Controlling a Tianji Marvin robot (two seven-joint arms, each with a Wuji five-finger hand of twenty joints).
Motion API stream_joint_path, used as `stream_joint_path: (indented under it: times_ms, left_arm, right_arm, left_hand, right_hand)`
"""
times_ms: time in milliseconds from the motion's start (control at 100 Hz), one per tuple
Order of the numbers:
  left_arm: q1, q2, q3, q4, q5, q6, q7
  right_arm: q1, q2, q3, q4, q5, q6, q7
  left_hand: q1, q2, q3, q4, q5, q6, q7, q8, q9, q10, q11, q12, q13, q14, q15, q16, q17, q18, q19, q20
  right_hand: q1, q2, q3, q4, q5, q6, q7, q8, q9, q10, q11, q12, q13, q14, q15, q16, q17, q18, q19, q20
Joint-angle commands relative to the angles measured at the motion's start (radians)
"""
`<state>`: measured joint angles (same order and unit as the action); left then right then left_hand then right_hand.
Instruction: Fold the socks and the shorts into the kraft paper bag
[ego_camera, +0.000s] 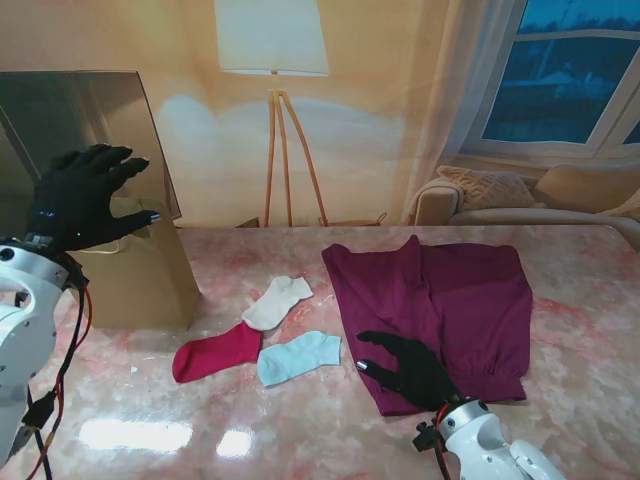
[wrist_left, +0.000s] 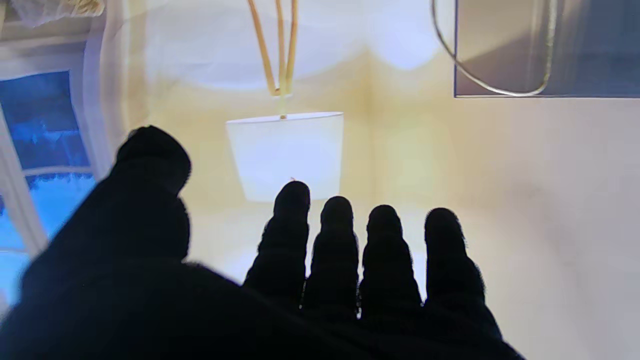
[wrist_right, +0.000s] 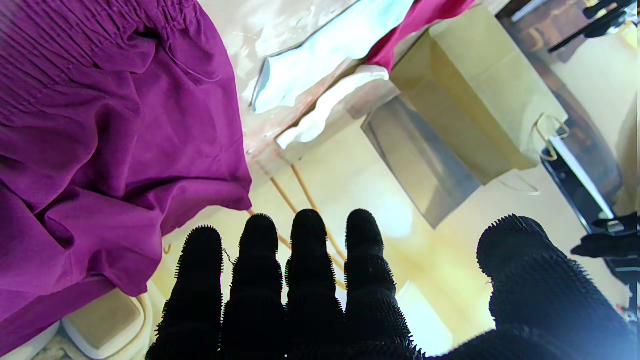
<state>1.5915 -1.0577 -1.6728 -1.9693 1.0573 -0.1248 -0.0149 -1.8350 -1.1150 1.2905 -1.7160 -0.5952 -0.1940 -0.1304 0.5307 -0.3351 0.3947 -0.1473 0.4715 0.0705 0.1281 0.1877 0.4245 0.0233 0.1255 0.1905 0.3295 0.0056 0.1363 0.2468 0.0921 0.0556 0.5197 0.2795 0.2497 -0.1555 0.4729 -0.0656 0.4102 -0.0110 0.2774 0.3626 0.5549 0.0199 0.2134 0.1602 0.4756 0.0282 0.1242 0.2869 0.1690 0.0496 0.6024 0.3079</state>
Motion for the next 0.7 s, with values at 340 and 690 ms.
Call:
stream_joint_path:
  times_ms: [340,690]
  left_arm:
    - [0.237,-0.047,0.056,-0.051,-0.055,-0.012,0.213]
    - [0.346,-0.066,0.146,0.059,-0.092,-0.047,0.398]
  right_arm:
    - [-0.001,0.001,-0.002,-0.017,-0.021,0.011,0.012]
    - [0.058,0.009,-0.038,-0.039,-0.033,0.058,0.066]
  left_hand:
    - [0.079,0.086,-0.151,0.093,0.029,0.024,0.003,0.027,0.054,0.041,-0.026,0.021,0.047,0.032,0.005,0.019,0.027,-0.024,0.016,0.006]
    - [0.145,0.19,-0.266,0.123,0.057,0.023,0.008,0.043,0.083,0.049,-0.03,0.025,0.07,0.047,0.011,0.026,0.041,-0.017,0.039,0.017]
  right_hand:
    - [0.004,0.017,-0.026,0.027,0.0,-0.016,0.009,-0.003,-0.007,0.002,0.008,0.008,-0.007,-0.005,0.009,0.015,0.003,-0.041,0.009,-0.014]
    - [0.012,0.017,-0.025,0.028,0.007,-0.01,0.014,-0.002,0.004,0.002,0.019,0.013,0.014,-0.007,0.019,0.016,0.034,-0.05,0.029,-0.015]
